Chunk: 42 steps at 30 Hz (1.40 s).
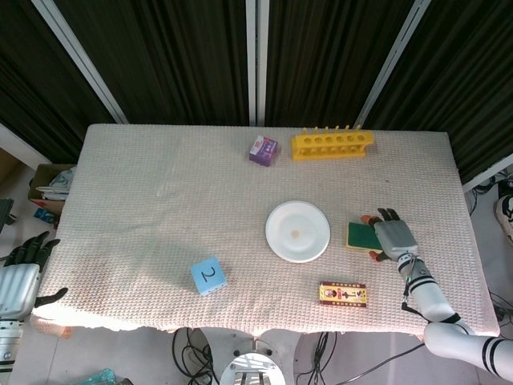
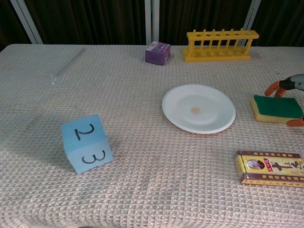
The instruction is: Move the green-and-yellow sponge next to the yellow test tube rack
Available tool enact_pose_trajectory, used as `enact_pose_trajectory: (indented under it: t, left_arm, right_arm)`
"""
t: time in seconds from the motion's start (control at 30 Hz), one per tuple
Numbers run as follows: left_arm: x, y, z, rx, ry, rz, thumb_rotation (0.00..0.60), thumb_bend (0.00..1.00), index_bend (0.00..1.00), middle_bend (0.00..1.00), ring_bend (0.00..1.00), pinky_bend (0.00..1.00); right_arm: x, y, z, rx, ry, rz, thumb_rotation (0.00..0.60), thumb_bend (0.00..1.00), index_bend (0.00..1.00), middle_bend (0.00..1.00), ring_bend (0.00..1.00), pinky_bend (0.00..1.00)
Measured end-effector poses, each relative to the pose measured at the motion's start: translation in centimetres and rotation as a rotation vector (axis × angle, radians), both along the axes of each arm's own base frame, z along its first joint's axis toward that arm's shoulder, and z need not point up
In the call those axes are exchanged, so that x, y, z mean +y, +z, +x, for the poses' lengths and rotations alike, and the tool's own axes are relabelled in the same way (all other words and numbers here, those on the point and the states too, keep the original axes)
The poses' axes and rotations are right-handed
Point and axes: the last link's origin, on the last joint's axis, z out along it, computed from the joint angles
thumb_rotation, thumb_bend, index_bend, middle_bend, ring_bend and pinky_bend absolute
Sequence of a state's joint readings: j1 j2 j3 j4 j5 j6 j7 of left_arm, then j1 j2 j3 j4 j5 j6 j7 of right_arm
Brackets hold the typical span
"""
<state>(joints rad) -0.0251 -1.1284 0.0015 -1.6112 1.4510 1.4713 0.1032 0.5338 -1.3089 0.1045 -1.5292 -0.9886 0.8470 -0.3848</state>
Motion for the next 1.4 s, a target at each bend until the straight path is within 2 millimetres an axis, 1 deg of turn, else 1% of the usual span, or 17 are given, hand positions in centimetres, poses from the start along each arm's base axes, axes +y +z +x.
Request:
enact_pose_trajectory:
  t: [0.37, 0.47, 0.6, 0.67, 0.77, 0.87, 0.93, 1.07, 1.17, 1.23, 1.3, 1.4]
  left_arm:
    - [-0.2, 0.3, -0.1, 0.002, 0.01, -0.001, 0.6, 0.0, 0.17, 0.07, 0.08, 0.16]
    - [-0.1, 0.3, -0.1, 0.004, 0.014, -0.007, 0.6, 0.0, 0.17, 0.07, 0.08, 0.16]
    - [-0.1, 0.3, -0.1, 0.006, 0.014, -0.011, 0.6, 0.0, 0.17, 0.07, 0.08, 0.16]
    - [-0.2, 0.4, -0.1, 0.007, 0.014, -0.012, 0.6, 0.0, 0.17, 0.07, 0.08, 0.16]
    - [-0.2, 0.6, 0.0, 0.012, 0.017, -0.012, 0.6, 0.0, 0.17, 0.07, 0.08, 0.16]
    - [-0.3, 0.6, 0.1, 0.011, 0.017, -0.01, 0.6, 0.0, 0.17, 0.07, 0.08, 0.16]
    - [-0.3, 0.5, 0.2, 0.008, 0.018, -0.008, 0.6, 0.0, 0.17, 0.07, 0.08, 0.16]
    - [-0.2, 0.2, 0.3, 0.003, 0.02, -0.014, 0.6, 0.0, 0.17, 0.07, 0.08, 0.16]
    - [-0.3, 0.1, 0.4, -0.001, 0.023, -0.014, 0.6, 0.0, 0.17, 0.07, 0.08, 0.16]
    - [-0.3, 0.0, 0.3, -0.006, 0.027, -0.009, 0.6, 0.0, 0.17, 0.07, 0.08, 0.16]
    - [-0.4, 0.1, 0.1, -0.008, 0.032, -0.007, 0.6, 0.0, 0.17, 0.07, 0.08, 0.16]
    - [-0.5, 0.1, -0.1, -0.006, 0.038, -0.005, 0.6, 0.0, 0.17, 0.07, 0.08, 0.16]
  right_arm:
    - [-0.3, 0.1, 0.2, 0.068, 0.032, -0.008, 0.6, 0.2, 0.26, 0.29, 0.0, 0.0]
    - [-0.7, -0.2, 0.4, 0.086, 0.054, -0.002, 0.6, 0.23, 0.31, 0.33, 0.0, 0.0]
    - [-0.9, -0.5, 0.9, 0.121, 0.111, 0.006, 0.6, 0.31, 0.42, 0.4, 0.07, 0.02]
    - [-1.0, -0.3, 1.1, 0.143, 0.141, 0.005, 0.6, 0.32, 0.45, 0.42, 0.1, 0.05]
    - [-1.3, 0.7, 1.4, 0.197, 0.195, 0.004, 0.6, 0.33, 0.48, 0.43, 0.11, 0.07]
    - [-1.8, 2.3, 2.7, 0.255, 0.269, 0.005, 0.6, 0.34, 0.5, 0.43, 0.12, 0.09]
    - [-2.3, 3.2, 4.3, 0.287, 0.333, 0.012, 0.6, 0.35, 0.52, 0.43, 0.13, 0.09]
    - [-3.4, 3.1, 7.2, 0.363, 0.452, 0.047, 0.6, 0.36, 0.53, 0.43, 0.13, 0.09]
    - [-4.3, 2.3, 9.3, 0.435, 0.537, 0.071, 0.6, 0.37, 0.53, 0.43, 0.13, 0.09]
    - [-4.9, 1.1, 10.8, 0.473, 0.591, 0.087, 0.6, 0.37, 0.53, 0.43, 0.13, 0.09]
    - [-5.3, -0.6, 12.1, 0.487, 0.629, 0.104, 0.6, 0.37, 0.53, 0.43, 0.13, 0.09]
    - [-5.6, -2.9, 13.4, 0.498, 0.673, 0.12, 0.6, 0.37, 0.53, 0.43, 0.13, 0.09]
